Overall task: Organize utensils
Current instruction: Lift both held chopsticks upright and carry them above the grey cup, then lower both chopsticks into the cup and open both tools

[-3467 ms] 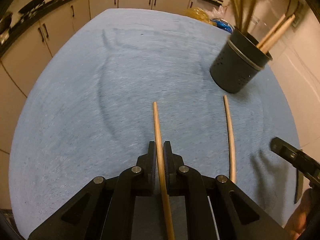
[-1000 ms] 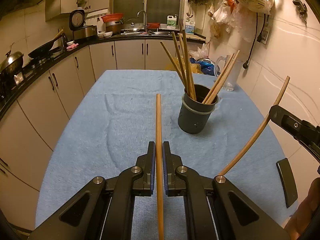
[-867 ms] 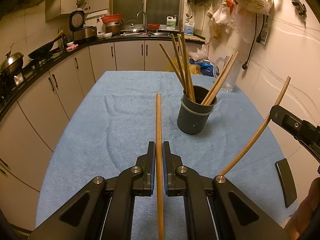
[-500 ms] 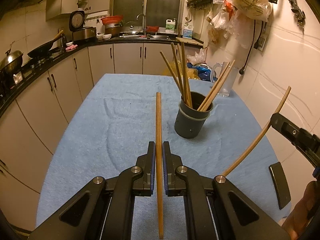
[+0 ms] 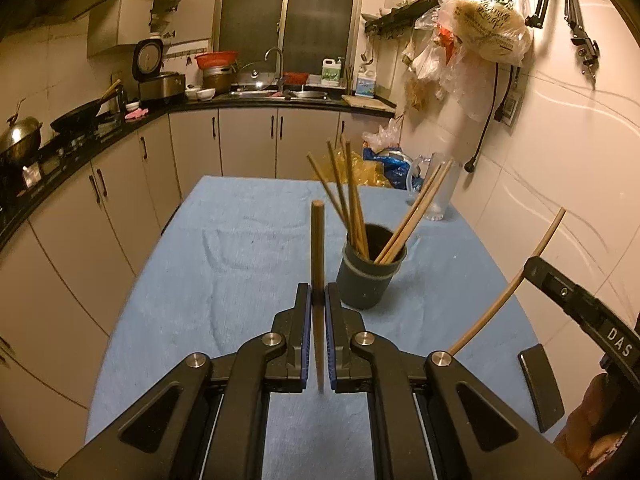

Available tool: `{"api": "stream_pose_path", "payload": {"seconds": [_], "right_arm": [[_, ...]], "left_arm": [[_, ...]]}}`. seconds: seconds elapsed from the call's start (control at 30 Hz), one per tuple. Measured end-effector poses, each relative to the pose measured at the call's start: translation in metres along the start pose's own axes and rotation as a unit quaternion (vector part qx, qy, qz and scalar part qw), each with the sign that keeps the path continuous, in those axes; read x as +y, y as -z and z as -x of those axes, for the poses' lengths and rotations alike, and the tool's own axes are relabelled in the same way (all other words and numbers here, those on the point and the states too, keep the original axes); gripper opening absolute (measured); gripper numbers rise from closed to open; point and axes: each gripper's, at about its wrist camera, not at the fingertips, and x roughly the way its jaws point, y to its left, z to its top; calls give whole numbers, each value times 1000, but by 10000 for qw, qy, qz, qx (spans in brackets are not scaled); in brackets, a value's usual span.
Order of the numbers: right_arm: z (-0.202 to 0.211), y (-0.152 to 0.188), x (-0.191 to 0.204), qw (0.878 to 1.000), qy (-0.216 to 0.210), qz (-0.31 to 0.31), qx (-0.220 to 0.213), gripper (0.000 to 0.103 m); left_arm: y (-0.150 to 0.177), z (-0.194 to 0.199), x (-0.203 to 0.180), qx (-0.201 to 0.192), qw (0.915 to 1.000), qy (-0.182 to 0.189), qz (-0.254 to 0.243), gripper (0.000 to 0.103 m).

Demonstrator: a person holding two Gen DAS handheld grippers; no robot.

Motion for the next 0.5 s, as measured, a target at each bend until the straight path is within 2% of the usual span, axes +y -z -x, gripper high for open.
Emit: {"api": "stream_pose_path", "payload": {"seconds": [0.5], "right_arm": [[-3, -45, -17, 9995, 166, -159, -214, 6]], "left_arm": [[-65, 6, -19, -305, 9989, 335, -80, 6]]}}
